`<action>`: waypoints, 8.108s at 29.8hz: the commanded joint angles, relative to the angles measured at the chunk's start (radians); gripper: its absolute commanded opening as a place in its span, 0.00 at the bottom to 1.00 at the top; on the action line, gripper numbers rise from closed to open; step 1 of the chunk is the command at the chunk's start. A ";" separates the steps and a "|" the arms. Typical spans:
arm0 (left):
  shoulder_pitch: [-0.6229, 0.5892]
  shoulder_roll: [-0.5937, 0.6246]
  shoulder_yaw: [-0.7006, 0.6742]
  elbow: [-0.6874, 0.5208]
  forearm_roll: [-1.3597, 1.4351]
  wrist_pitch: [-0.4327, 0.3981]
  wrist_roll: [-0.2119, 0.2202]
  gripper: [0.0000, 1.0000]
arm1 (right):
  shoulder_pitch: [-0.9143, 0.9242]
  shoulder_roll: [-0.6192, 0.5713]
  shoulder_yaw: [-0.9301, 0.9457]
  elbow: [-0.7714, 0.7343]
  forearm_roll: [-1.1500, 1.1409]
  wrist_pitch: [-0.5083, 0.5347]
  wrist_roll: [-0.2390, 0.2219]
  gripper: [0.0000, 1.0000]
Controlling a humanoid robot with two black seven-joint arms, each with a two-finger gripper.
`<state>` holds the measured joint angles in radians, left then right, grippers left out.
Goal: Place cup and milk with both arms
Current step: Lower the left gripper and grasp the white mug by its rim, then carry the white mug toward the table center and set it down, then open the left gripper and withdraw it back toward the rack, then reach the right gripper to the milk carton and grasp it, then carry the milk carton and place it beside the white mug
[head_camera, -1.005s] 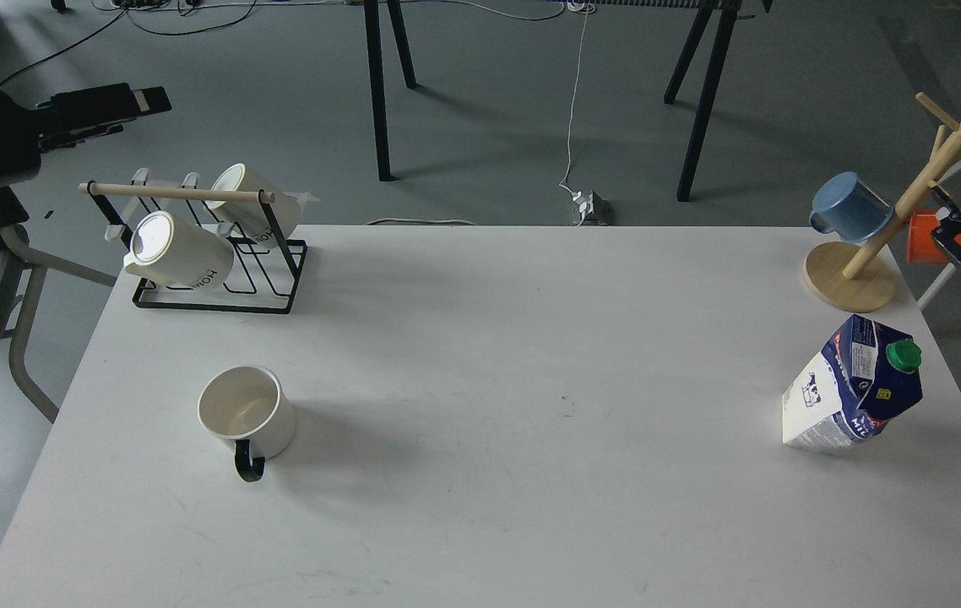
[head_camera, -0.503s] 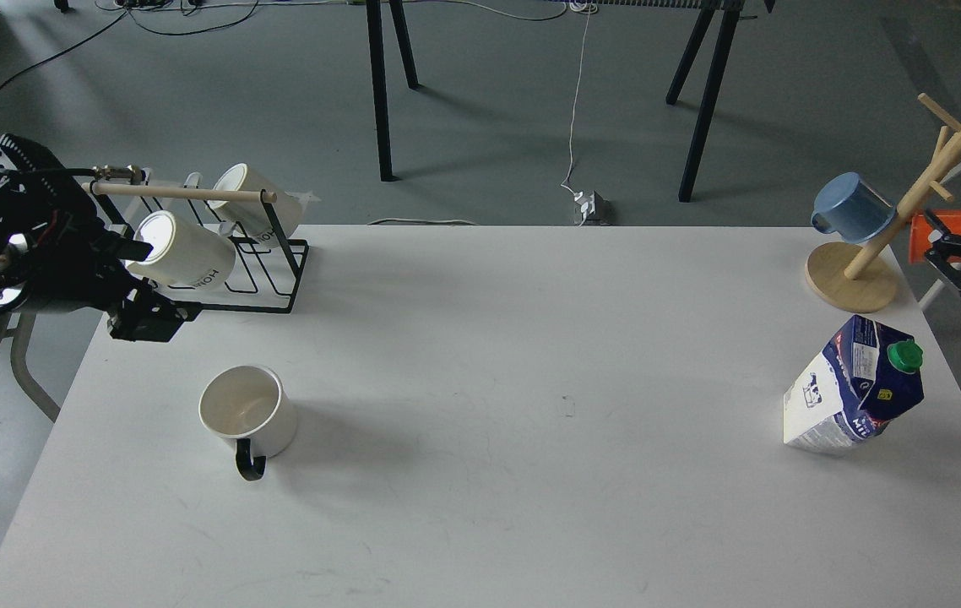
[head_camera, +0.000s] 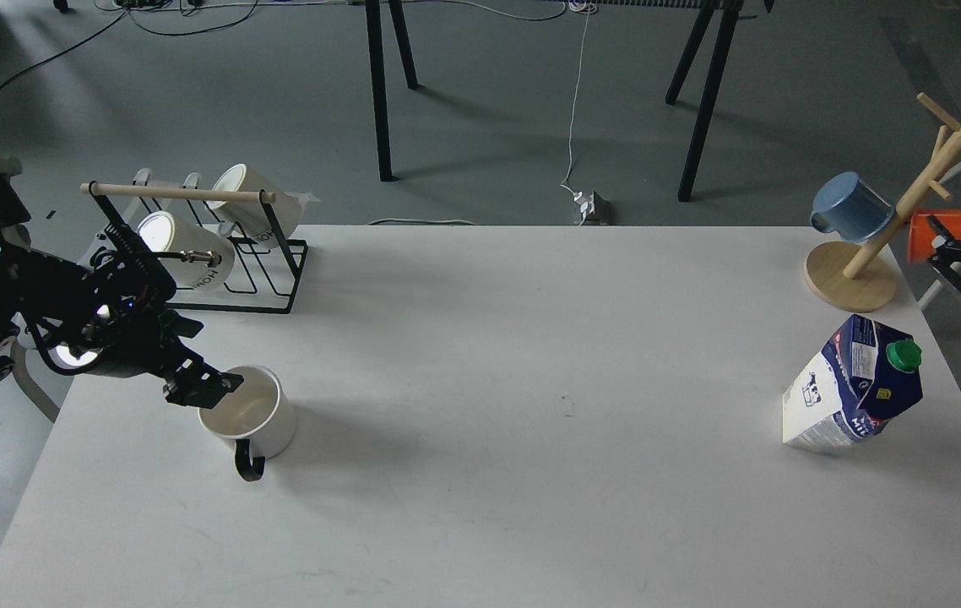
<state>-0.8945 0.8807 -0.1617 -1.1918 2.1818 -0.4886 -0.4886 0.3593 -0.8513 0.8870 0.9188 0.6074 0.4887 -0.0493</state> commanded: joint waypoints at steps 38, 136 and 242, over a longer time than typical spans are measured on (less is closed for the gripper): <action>0.075 -0.141 0.008 0.202 0.000 0.140 0.000 0.02 | -0.066 -0.005 0.010 0.000 0.003 0.000 0.006 0.94; -0.043 -0.432 -0.424 0.362 -1.195 0.000 0.000 0.90 | -0.186 -0.248 0.092 0.313 0.359 0.000 0.002 0.93; 0.121 -0.384 -0.409 0.483 -1.418 0.000 0.000 0.97 | -0.407 0.521 -0.088 0.486 -0.219 0.000 0.223 0.29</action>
<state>-0.7730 0.4980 -0.5706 -0.7087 0.7639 -0.4887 -0.4887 -0.0443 -0.3441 0.8225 1.4048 0.4061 0.4887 0.1733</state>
